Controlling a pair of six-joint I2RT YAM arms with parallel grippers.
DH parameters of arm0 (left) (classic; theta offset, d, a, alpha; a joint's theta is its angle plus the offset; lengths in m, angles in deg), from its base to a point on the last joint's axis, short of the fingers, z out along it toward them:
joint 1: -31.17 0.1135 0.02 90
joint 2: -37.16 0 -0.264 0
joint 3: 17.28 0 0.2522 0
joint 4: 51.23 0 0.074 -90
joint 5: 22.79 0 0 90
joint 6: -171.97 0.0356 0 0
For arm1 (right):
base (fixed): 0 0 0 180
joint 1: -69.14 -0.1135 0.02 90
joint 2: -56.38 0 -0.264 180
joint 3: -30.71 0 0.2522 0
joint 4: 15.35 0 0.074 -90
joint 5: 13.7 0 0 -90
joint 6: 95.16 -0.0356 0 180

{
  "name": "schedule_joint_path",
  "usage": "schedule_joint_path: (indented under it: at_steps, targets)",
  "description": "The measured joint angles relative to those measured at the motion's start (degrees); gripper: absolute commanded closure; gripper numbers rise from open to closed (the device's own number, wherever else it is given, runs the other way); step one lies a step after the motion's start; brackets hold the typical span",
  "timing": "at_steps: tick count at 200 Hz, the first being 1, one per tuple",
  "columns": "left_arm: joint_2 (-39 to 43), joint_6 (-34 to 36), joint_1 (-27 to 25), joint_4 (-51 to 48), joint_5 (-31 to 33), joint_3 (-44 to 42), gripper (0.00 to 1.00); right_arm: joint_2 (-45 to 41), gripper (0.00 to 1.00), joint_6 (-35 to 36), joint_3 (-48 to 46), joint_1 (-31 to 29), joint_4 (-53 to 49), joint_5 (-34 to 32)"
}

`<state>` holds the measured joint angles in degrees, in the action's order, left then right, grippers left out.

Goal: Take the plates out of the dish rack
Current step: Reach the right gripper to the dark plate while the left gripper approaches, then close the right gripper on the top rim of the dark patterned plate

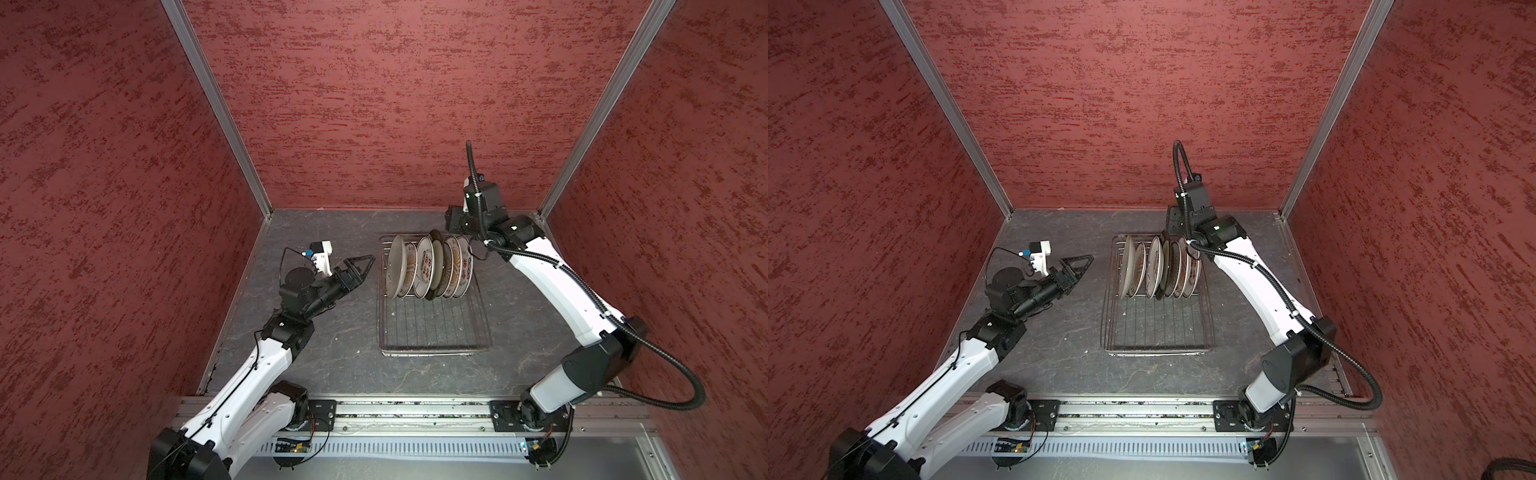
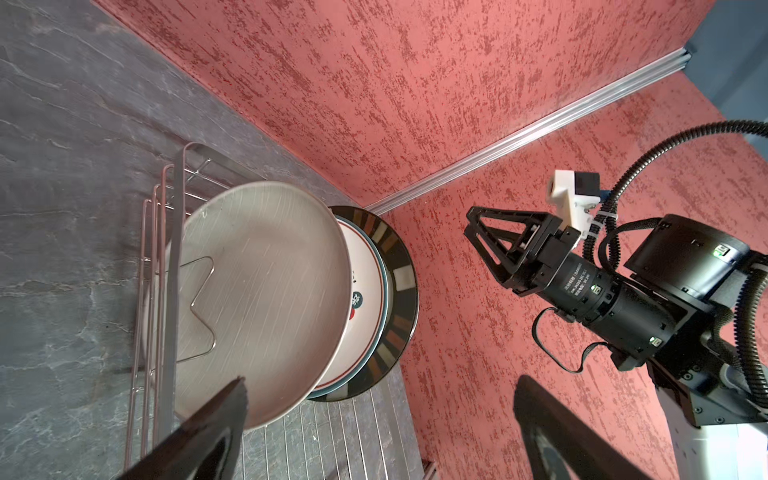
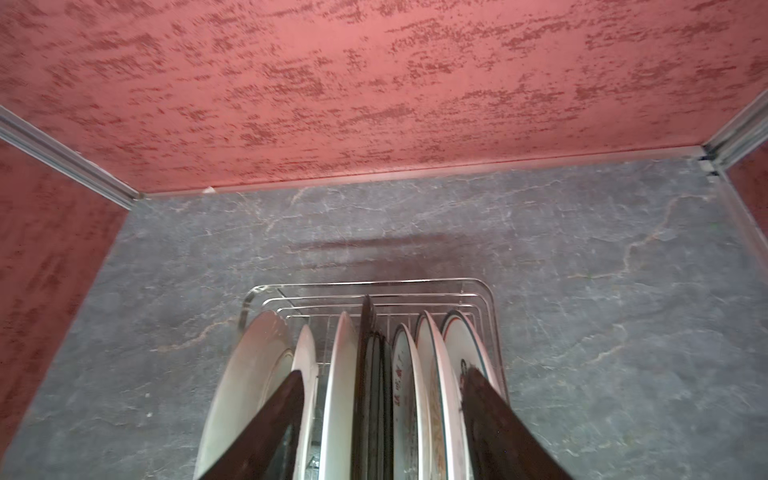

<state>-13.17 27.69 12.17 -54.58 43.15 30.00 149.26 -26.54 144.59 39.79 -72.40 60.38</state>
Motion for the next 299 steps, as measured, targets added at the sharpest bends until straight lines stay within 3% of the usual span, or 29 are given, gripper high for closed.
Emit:
schedule_joint_path:
  at_steps: [14, 30, 39, 79, 98, 228, 246, 275, 299]
  targets:
    - [0.2, -0.1, -0.3, 0.0, -0.5, 0.0, 0.0, 1.2, 0.47, 0.4, 0.5, -1.2, -0.9, -1.6]
    - [0.1, 0.2, -1.1, -0.6, -0.6, 0.2, 0.01, 3.5, 0.48, 0.8, 1.6, -2.3, -2.6, -3.1]
    - [-0.3, 0.8, -1.9, -1.6, -0.9, 0.9, 0.01, 4.9, 0.55, 0.9, 2.3, -2.8, -3.2, -3.7]
    - [-1.5, 3.2, -5.4, -2.9, -1.2, 3.2, 0.01, 10.0, 0.61, 1.7, 3.6, -4.4, -5.7, -6.6]
    - [-2.6, 3.5, -6.0, -2.9, -1.2, 3.2, 0.01, 11.0, 0.71, 2.0, 3.8, -4.7, -6.8, -7.8]
    - [-2.1, 5.1, -6.1, -6.2, 2.6, 3.2, 0.01, 17.8, 0.81, 2.5, 9.0, -4.7, -12.9, -10.2]
    - [-2.2, 5.1, -6.1, -6.8, 3.0, 3.2, 0.01, 17.9, 0.86, 2.6, 9.0, -4.7, -13.6, -10.0]
    - [-2.7, 5.2, -6.1, -7.2, 3.2, 3.3, 0.0, 17.9, 0.87, 2.7, 9.1, -4.7, -14.0, -9.7]
    - [-3.2, 5.3, -6.1, -7.8, 3.2, 3.4, 0.01, 17.9, 0.96, 3.3, 9.4, -4.9, -13.8, -8.9]
